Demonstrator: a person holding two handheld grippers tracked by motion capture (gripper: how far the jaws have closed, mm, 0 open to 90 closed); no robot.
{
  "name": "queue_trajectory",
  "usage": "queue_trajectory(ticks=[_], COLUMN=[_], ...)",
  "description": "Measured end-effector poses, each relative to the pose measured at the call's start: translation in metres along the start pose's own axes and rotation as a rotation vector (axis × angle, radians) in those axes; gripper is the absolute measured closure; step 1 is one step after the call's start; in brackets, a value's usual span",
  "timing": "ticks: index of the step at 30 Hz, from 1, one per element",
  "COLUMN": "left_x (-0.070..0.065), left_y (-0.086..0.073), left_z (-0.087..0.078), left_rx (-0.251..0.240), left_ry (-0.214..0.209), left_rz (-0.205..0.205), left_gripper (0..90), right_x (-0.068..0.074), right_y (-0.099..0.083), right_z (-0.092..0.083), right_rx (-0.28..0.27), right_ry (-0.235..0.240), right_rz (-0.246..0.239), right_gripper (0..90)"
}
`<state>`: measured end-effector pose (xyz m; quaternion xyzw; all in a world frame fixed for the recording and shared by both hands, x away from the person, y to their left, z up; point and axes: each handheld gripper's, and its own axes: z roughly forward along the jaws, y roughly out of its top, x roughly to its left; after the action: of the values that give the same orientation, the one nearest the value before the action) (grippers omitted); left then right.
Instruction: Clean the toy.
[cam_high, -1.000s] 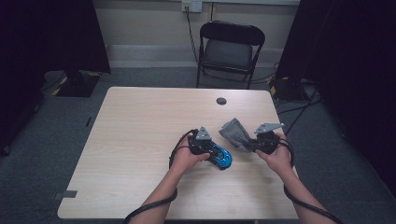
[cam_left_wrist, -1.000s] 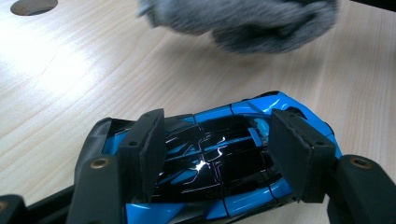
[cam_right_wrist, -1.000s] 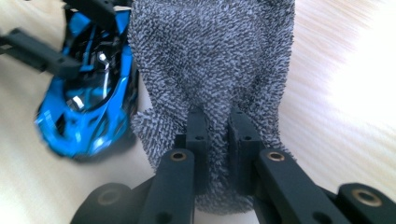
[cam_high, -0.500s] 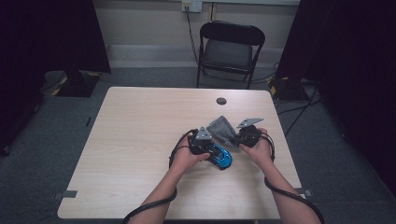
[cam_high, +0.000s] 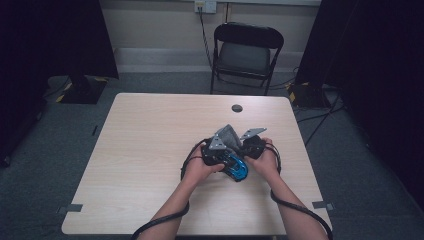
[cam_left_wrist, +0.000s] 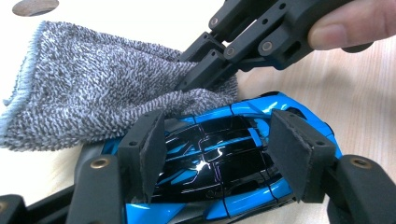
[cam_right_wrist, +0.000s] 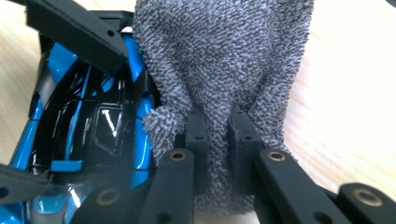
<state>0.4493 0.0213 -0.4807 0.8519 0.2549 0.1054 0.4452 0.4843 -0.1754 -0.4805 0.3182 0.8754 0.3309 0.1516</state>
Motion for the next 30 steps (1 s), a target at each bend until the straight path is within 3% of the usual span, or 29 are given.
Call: queue_trajectory(ticks=[20,30], left_x=[0.000,-0.002], left_y=[0.000,0.001], left_z=[0.000,0.001], left_rx=[0.002,0.007], left_ry=[-0.001,-0.005], left_rz=[-0.001,-0.002], left_gripper=[37.1,37.3], right_x=[-0.008,-0.009], right_y=[-0.022,-0.035], right_z=[-0.020,-0.032], right_rx=[-0.012,-0.019], right_ry=[0.061,0.068], right_rz=[-0.079,-0.058], right_gripper=[80.7,80.6])
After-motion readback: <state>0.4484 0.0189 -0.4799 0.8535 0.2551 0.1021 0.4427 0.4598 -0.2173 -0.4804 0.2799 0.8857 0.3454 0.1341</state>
